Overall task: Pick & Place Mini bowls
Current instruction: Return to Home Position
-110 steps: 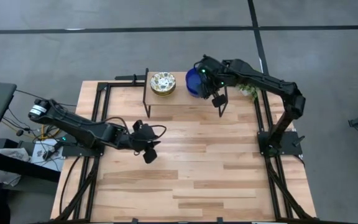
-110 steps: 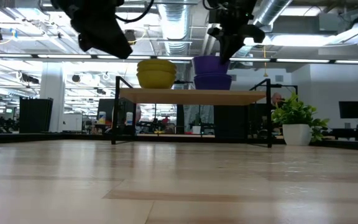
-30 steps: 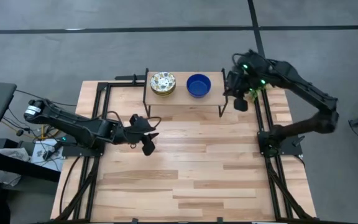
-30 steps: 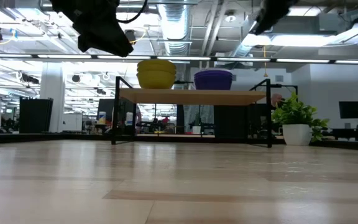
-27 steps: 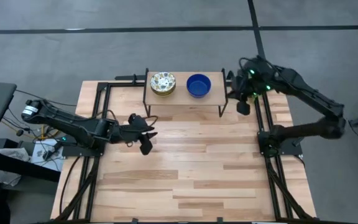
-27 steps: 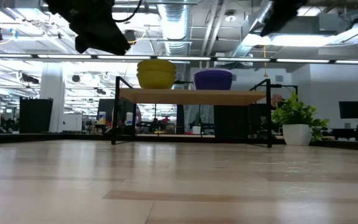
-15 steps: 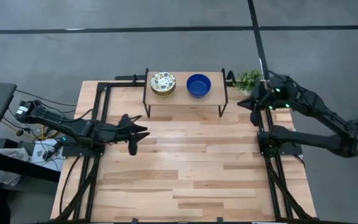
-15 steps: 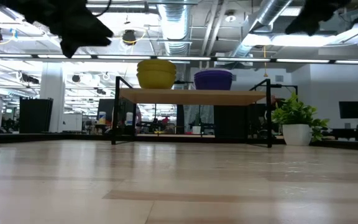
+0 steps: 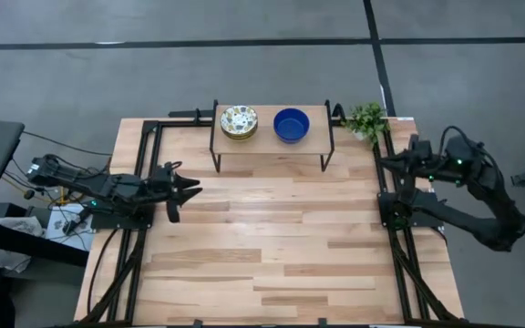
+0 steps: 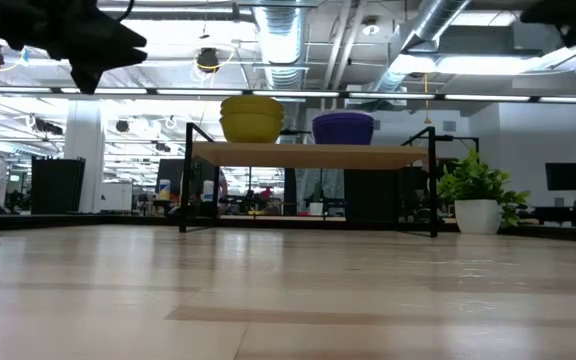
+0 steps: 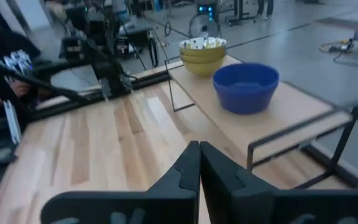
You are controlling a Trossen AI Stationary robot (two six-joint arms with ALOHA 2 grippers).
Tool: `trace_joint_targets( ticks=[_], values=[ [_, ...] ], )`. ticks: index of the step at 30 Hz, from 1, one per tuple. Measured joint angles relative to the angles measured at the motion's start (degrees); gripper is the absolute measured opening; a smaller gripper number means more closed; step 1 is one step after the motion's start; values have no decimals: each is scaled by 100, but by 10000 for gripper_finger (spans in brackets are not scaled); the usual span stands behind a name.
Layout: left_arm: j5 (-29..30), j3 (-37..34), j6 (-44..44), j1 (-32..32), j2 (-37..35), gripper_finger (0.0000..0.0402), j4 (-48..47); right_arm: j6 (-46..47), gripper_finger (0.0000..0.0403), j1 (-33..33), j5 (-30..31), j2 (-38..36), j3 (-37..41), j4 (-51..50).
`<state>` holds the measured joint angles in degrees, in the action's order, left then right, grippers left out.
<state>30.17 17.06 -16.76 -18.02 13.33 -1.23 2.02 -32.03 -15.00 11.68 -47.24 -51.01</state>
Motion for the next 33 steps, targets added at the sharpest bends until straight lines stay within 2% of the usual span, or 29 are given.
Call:
trace_joint_targets(
  ticks=[8, 15, 18, 20, 23, 29, 33],
  values=[
    [-2, -473, -108, 0, -657, 116, 48, 849, 0, -1, 15, -1159, 885, -48],
    [-16, -768, -146, 0, -912, 116, 176, 1196, 0, -36, 215, -1064, 1075, -231],
    [-16, -881, -148, 0, -967, 116, 212, 1518, 0, -84, 683, -1149, 1356, -79],
    [-20, -945, -150, 0, -967, 116, 305, 1800, 0, -112, 741, -1143, 1564, 239],
    [-30, -1013, -169, 0, -964, 116, 418, 2085, 0, -110, 496, -1143, 1789, 840],
    [-199, -1025, -165, 0, -958, 116, 487, 2758, 0, -110, 590, -1145, 2088, 1820],
    [-199, -1025, -149, 0, -958, 116, 482, 2863, 0, -47, 511, -1145, 2576, 2710]
  ],
)
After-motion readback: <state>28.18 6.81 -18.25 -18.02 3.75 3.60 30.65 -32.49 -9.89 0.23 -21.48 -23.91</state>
